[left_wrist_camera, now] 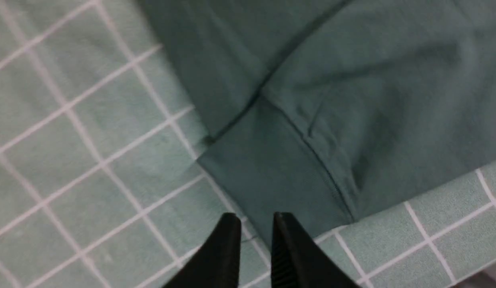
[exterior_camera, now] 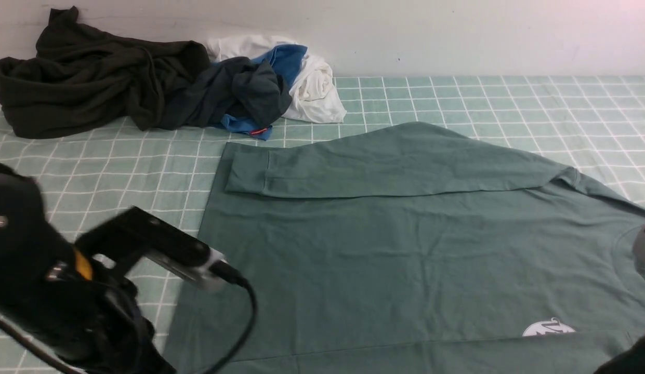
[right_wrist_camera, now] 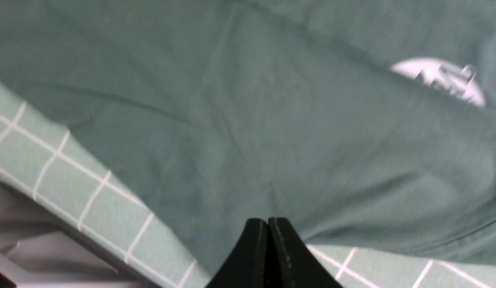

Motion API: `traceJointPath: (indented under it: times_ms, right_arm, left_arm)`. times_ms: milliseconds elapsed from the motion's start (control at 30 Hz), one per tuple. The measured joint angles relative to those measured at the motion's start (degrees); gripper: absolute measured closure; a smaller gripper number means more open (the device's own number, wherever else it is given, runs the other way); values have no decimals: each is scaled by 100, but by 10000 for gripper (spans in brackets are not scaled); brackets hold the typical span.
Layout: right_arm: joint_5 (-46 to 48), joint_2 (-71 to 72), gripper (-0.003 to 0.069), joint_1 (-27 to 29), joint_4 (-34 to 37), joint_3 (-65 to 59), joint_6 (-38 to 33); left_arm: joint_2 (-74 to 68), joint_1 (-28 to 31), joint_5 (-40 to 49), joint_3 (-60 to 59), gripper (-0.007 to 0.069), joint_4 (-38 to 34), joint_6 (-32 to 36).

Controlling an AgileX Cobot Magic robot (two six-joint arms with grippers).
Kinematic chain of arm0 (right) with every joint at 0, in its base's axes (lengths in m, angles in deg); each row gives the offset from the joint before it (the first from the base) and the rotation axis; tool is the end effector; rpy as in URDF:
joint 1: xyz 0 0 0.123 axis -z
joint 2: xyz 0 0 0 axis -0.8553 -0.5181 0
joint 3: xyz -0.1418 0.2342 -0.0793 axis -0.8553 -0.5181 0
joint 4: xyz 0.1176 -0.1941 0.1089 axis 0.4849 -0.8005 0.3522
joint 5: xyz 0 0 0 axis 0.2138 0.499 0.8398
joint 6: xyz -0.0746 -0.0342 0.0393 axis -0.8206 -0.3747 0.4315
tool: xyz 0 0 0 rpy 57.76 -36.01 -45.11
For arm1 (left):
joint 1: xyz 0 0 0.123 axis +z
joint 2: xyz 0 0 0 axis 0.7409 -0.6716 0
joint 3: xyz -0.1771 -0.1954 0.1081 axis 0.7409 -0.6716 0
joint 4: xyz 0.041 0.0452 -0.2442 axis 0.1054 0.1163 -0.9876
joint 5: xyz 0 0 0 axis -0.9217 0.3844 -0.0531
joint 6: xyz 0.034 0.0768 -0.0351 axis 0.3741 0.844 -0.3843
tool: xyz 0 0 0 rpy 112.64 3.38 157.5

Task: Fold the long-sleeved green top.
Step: Use the left arm to clamp the cuff closest to it

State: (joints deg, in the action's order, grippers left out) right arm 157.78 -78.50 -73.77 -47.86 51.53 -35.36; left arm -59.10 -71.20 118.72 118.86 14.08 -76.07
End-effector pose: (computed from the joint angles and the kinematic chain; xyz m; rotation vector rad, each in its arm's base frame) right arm 0.1289 0.0590 0.2841 -0.6877 2.8085 0.3940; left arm 0.1926 -0.0918 0.2449 0.8862 2.8558 -0.1539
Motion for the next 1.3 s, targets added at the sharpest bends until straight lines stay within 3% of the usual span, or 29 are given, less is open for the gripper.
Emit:
traceJointPath:
  times_ms: [200, 367, 1067, 1167, 1300]
  right_arm:
    - [-143, -4, 673, -27, -65, -260, 0]
    - [-275, -4, 673, -27, -65, -271, 0]
    - [-403, -4, 673, -27, -77, -275, 0]
    - [-403, -4, 673, -27, -77, -275, 0]
    - [-432, -4, 673, -27, -77, -275, 0]
  left_arm:
    - [-1393, -648, -911, 6, 301, 66, 143]
    - [-2185, -696, -1314, 23, 268, 258, 143]
    - [-2468, -707, -1183, 542, 272, 570, -26]
    - [-2486, -707, -1060, 542, 315, 512, -30]
    - [-2486, -707, -869, 542, 442, 359, 31]
